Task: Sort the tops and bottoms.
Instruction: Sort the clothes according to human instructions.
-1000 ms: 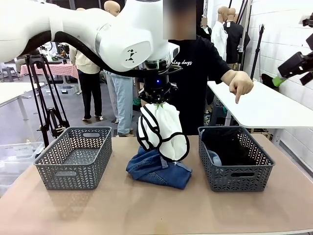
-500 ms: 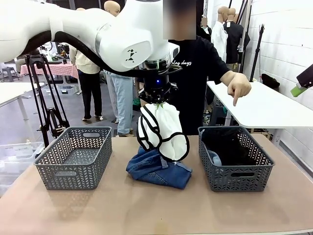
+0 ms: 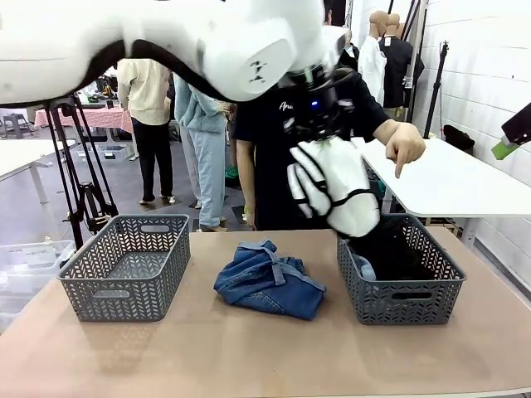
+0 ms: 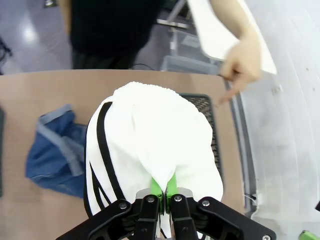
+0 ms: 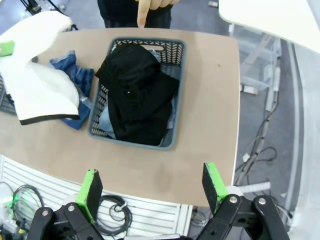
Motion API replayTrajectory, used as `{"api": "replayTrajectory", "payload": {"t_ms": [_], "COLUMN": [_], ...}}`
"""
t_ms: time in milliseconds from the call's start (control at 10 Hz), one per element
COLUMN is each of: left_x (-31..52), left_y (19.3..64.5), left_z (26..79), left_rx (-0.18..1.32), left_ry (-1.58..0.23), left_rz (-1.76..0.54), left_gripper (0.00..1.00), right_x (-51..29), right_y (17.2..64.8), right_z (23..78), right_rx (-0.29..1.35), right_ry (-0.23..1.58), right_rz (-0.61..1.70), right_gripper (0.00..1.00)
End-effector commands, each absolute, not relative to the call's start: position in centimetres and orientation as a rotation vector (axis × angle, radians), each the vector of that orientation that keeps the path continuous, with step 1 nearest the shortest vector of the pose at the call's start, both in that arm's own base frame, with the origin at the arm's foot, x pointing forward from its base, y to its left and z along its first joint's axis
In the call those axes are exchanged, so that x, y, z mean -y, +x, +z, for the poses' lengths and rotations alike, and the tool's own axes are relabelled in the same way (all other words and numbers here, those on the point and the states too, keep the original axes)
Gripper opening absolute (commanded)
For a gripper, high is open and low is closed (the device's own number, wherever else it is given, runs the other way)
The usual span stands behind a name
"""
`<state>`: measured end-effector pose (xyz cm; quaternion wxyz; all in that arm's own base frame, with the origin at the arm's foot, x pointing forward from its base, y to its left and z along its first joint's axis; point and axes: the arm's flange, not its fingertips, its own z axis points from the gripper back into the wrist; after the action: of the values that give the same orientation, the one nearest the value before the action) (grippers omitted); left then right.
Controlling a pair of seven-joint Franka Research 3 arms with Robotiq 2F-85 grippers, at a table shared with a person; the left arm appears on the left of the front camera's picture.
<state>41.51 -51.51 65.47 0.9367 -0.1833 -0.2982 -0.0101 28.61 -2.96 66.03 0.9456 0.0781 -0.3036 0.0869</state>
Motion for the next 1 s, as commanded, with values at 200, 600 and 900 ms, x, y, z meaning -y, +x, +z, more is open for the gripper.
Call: {"api": "replayTrajectory", "payload": {"t_ms": [200,600,900], "left_x": [53.9,55.2,59.5], "left_y": [41.8,42.4,47.2], "left_z": [64.6,63.9,61.9], "left_rx": [0.590,0.576,0.514], "left_ry": [-0.400,-0.410,-0.508], "left_rz": [-0.049,-0.054,-0.131], "left_gripper": [0.00,0.00,0.00], "right_x": [2.9,2.9,2.9], "right_y": [28.7,28.7,28.7], "right_z": [65.9,65.9,65.9], "right_rx": [0.622,0.622,0.622], "right_ry": [0.156,0.156,0.156], "right_rz": [0.173,0.173,0.173], "right_gripper": [1.00,1.00,1.00]}}
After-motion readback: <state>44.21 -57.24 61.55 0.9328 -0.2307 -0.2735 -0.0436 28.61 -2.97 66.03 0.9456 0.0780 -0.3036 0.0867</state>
